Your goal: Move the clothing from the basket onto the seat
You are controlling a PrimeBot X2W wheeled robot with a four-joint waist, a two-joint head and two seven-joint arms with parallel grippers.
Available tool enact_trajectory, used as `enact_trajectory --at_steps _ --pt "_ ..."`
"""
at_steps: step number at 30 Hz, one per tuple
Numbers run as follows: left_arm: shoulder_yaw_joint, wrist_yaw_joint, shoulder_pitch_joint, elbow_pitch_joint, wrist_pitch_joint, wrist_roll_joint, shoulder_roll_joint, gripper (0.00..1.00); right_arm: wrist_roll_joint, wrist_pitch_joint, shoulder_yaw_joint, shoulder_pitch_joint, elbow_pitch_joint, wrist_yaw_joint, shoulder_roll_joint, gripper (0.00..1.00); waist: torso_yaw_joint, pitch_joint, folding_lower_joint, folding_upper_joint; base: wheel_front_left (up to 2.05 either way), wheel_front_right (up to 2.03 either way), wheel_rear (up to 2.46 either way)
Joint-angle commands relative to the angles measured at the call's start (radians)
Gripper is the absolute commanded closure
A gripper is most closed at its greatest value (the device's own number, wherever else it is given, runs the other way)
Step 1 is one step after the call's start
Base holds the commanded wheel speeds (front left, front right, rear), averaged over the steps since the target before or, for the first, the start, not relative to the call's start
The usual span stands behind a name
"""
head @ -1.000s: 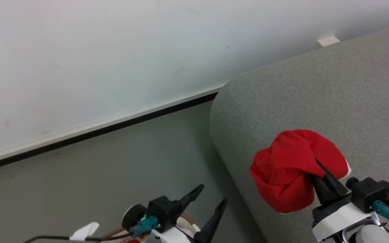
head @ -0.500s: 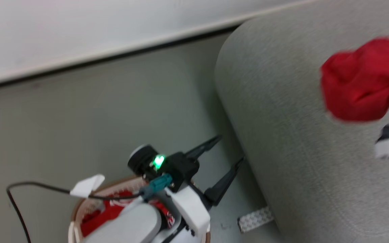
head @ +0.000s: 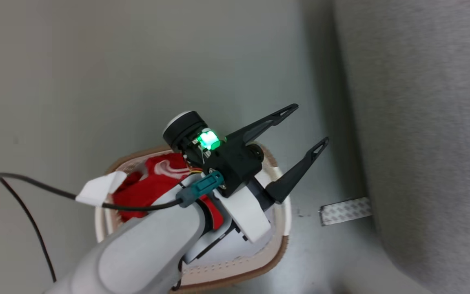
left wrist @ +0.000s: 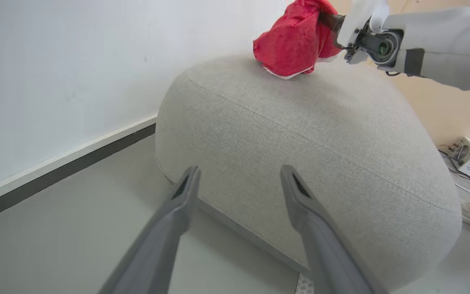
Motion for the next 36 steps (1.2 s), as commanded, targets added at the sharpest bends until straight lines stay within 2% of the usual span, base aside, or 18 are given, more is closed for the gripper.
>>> enact_trajectory --at_steps 1,2,3,4,5,9,13,20,30,36 --pt "0.001 -0.001 -0.010 0.014 -0.019 0.008 -0.006 0.00 -0.034 -0.008 -0.049 -0.026 0.043 -0.002 -0.011 1.00 0.071 0.055 -0.0004 0.0000 0.00 0.00 0.00" --pt "0.002 0.002 -0.006 0.024 -0.026 0.006 -0.009 0.00 -0.056 -0.013 -0.085 -0.026 0.068 -0.002 -0.001 1.00 0.076 0.052 -0.0004 0.0000 0.00 0.00 0.00" --pt "0.003 0.004 0.000 0.034 -0.034 0.002 -0.012 0.00 -0.076 -0.016 -0.118 -0.023 0.086 -0.002 0.009 0.67 0.080 0.047 -0.0004 0.0000 0.00 0.00 0.00" --pt "0.004 0.006 0.008 0.041 -0.040 -0.002 -0.012 0.00 -0.099 -0.022 -0.146 -0.018 0.098 -0.002 0.018 0.07 0.081 0.042 -0.0004 0.0000 0.00 0.00 0.00" --pt "0.004 0.006 0.015 0.050 -0.048 -0.006 -0.010 0.00 -0.125 -0.023 -0.173 -0.009 0.108 -0.002 0.025 0.00 0.081 0.033 -0.0004 0.0000 0.00 0.00 0.00" --pt "0.011 0.009 0.041 0.075 -0.065 -0.022 0.013 0.00 -0.186 -0.030 -0.197 0.024 0.105 -0.002 0.080 0.00 0.069 -0.019 -0.0004 0.0000 0.00 0.00 0.00" --pt "0.034 0.026 0.079 0.088 -0.085 -0.053 0.029 0.00 -0.150 -0.030 -0.144 0.109 0.024 -0.002 0.126 0.00 0.053 -0.093 -0.0004 0.0000 0.00 0.00 0.00" --pt "0.084 0.084 0.208 0.131 -0.148 -0.126 0.037 0.00 -0.095 -0.029 -0.008 0.370 -0.148 -0.002 0.177 0.00 0.058 -0.287 -0.0004 0.0000 0.00 0.00 0.00" --pt "0.161 0.153 0.407 0.209 -0.219 -0.218 0.028 0.00 -0.062 -0.029 0.119 0.658 -0.318 -0.002 0.228 0.00 0.126 -0.512 -0.0004 0.0000 0.00 0.00 0.00" --pt "0.233 0.193 0.537 0.240 -0.234 -0.212 0.020 0.00 -0.043 -0.029 0.212 0.811 -0.408 -0.002 0.253 0.00 0.176 -0.622 -0.0004 0.0000 0.00 0.00 0.00"
